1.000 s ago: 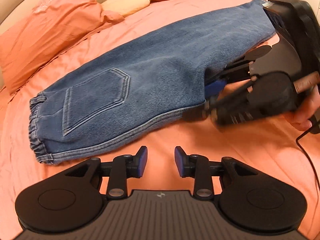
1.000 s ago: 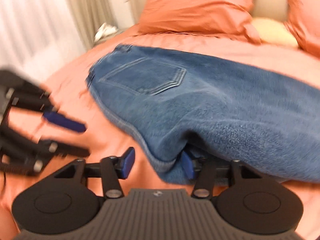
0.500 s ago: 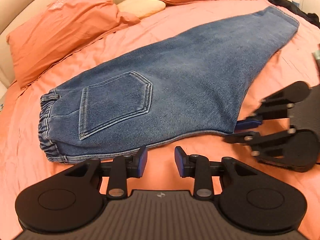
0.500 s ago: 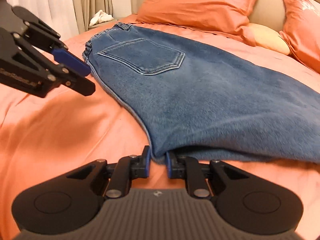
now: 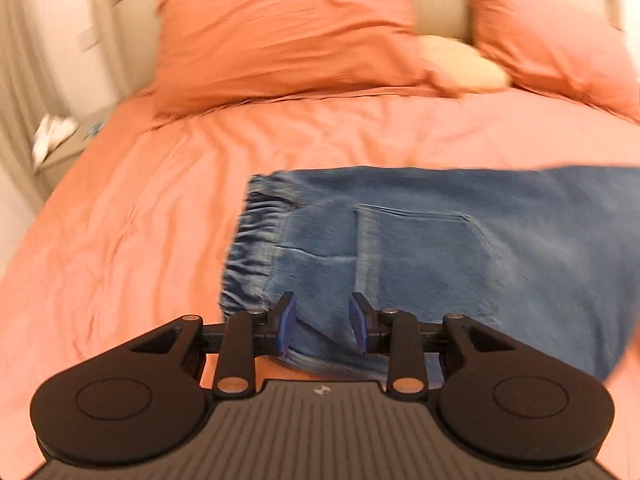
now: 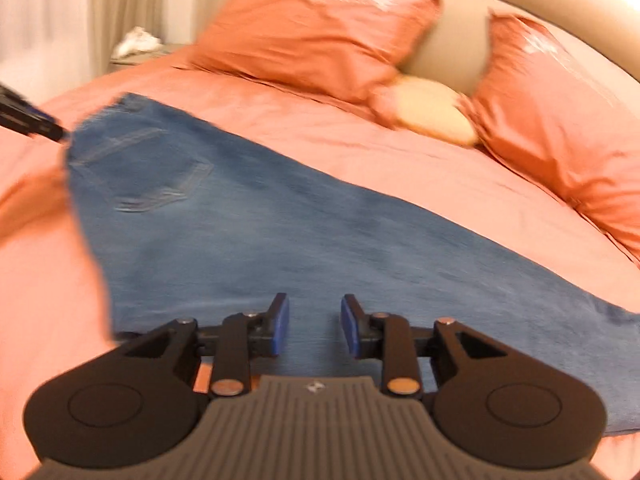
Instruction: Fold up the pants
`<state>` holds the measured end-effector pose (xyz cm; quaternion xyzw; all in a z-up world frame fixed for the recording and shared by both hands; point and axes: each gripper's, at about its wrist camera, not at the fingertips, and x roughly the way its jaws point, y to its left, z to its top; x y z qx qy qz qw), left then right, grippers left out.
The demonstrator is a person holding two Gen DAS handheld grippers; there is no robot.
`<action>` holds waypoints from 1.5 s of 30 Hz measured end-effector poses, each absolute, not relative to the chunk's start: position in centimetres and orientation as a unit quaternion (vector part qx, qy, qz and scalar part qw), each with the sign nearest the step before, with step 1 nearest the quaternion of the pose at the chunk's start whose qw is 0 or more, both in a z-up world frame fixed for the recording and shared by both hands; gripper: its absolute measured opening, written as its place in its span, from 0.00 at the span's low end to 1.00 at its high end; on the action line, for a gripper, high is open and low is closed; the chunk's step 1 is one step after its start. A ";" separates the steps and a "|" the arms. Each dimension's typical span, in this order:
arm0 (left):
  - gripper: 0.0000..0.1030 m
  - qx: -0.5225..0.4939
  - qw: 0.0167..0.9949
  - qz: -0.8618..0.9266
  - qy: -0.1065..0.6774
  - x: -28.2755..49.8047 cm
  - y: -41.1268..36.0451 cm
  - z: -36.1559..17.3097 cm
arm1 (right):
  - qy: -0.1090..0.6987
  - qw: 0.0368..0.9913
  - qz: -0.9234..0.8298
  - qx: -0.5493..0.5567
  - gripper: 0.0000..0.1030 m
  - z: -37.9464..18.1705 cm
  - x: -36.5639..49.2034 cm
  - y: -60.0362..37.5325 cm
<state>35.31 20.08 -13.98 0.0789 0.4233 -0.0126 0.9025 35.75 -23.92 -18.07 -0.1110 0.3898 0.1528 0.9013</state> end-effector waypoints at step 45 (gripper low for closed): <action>0.30 0.048 0.845 -0.005 0.532 33.7 1.9 -21.4 | 0.350 0.796 -0.130 0.477 0.45 -28.7 35.4 -71.3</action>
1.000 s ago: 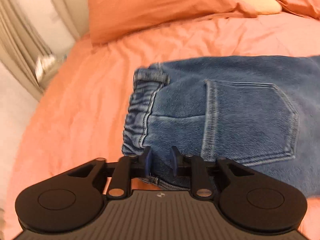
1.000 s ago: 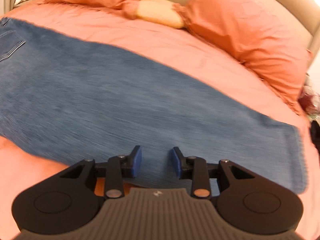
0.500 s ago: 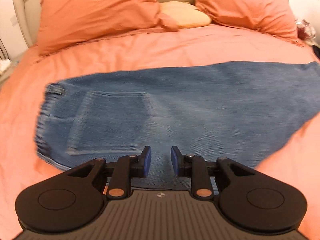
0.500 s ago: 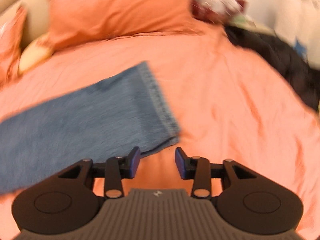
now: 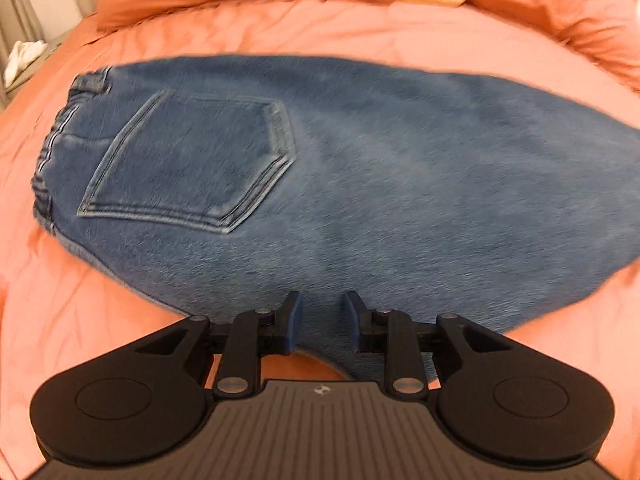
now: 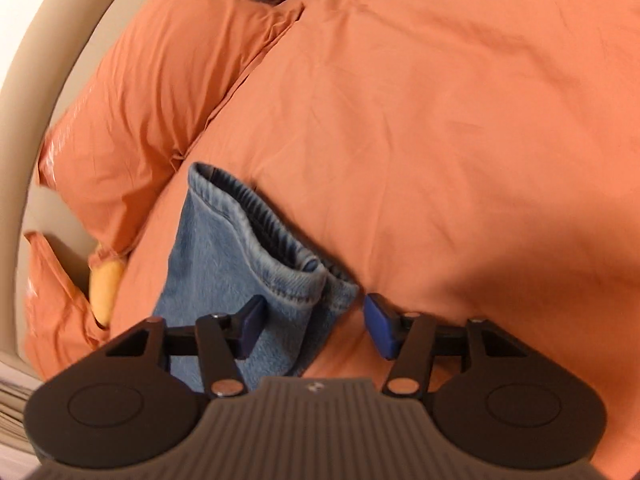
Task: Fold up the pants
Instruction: 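Grasp the jeans leg hem with the right gripper and lift it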
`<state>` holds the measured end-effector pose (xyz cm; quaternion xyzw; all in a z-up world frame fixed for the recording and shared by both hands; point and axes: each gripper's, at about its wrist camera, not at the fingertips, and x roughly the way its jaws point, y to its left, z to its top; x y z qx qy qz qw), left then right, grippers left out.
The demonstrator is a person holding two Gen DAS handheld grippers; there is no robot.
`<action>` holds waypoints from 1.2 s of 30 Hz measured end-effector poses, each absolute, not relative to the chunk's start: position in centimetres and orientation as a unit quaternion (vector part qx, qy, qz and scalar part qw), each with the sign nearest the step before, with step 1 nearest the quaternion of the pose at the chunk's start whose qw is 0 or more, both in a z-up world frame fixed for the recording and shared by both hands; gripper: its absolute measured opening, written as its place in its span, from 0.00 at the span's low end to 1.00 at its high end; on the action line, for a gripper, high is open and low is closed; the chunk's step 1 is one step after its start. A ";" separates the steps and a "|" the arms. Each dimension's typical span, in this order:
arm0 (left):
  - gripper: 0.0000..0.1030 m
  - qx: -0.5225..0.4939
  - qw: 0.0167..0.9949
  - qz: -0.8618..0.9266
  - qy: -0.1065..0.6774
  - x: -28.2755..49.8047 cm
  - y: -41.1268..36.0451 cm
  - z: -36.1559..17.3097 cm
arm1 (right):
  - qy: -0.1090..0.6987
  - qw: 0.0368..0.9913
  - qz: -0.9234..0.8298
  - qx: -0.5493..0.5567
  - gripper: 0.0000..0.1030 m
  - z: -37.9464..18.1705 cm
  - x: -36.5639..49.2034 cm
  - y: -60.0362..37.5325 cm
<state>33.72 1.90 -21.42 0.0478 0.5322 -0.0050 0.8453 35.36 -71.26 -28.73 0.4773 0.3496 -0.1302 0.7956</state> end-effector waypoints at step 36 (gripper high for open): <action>0.24 0.171 0.830 -0.301 0.437 35.6 -16.8 -19.6 | 0.333 0.937 -0.027 0.105 0.13 -5.6 38.1 -56.8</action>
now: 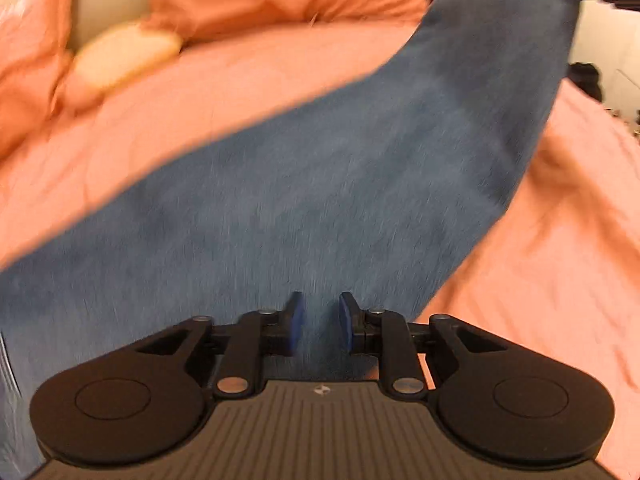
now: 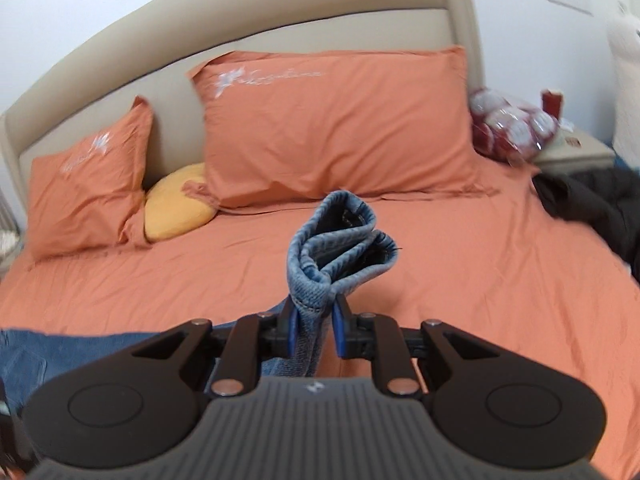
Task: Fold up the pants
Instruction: 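Grasp the jeans leg hem with the right gripper and lift it, then carry the held hem with the right gripper and lay it over the jeans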
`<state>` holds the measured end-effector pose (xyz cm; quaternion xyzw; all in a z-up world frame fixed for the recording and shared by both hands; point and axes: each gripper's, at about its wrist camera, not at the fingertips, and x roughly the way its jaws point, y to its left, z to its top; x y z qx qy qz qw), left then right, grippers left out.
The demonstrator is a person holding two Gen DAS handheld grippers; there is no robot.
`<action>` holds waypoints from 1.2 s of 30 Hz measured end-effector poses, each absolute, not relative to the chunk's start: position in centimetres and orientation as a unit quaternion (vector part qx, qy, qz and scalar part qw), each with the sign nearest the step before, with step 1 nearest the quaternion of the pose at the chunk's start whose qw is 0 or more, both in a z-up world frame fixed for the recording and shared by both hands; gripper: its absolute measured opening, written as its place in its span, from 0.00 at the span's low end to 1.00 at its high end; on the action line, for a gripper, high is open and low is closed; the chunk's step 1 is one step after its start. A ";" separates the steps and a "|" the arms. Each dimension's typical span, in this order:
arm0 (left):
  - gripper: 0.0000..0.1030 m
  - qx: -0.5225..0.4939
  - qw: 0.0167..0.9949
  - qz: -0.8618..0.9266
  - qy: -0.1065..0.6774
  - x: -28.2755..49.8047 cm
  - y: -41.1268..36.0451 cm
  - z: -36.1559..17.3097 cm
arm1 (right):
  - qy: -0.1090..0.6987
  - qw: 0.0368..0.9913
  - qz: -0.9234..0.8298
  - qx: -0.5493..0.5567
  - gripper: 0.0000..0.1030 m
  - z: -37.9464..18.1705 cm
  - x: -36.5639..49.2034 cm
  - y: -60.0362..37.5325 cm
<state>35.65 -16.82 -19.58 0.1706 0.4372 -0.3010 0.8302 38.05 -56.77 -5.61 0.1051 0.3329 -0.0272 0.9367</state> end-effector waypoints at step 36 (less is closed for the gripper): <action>0.22 0.230 0.817 -0.271 0.454 45.9 -19.5 -16.6 | 0.327 0.936 0.123 0.034 0.13 0.2 39.7 -45.3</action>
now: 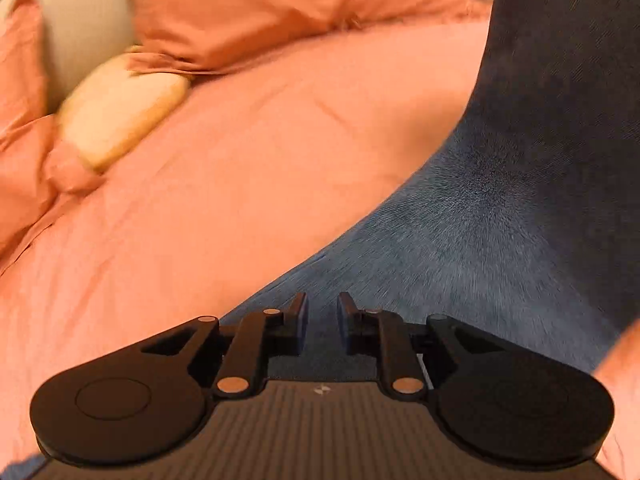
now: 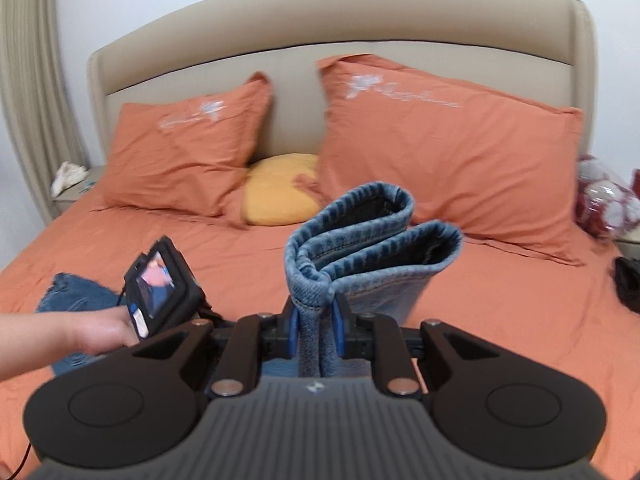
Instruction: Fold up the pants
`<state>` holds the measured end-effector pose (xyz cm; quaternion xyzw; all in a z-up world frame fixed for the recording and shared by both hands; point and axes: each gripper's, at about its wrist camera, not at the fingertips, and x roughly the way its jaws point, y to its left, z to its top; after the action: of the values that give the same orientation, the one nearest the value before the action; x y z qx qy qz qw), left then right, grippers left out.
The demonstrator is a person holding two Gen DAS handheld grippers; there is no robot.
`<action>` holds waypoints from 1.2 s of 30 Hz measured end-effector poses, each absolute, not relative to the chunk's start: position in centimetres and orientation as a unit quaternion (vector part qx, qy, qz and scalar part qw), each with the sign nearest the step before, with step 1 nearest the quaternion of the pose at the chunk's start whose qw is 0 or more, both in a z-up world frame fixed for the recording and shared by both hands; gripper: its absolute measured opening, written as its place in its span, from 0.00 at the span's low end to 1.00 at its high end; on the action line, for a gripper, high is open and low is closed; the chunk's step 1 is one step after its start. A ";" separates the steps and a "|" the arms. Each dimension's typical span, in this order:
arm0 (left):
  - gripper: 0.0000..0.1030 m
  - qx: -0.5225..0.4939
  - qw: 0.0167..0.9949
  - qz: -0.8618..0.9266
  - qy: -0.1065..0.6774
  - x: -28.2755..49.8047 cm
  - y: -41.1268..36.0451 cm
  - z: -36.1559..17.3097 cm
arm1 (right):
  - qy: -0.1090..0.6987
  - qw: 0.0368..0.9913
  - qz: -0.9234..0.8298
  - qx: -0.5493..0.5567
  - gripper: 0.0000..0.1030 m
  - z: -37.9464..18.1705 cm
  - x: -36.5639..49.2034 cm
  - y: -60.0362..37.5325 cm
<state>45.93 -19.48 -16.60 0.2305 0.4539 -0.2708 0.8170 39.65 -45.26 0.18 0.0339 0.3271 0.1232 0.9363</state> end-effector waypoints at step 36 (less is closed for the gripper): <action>0.32 0.038 0.847 -0.193 0.494 37.1 -2.6 -16.3 | 0.470 0.862 0.152 -0.113 0.62 -14.3 43.2 -21.0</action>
<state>37.12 -2.61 -16.32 0.0375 0.4937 -0.1931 0.8471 43.18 -21.02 -14.32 -0.1131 0.4696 0.1522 0.8623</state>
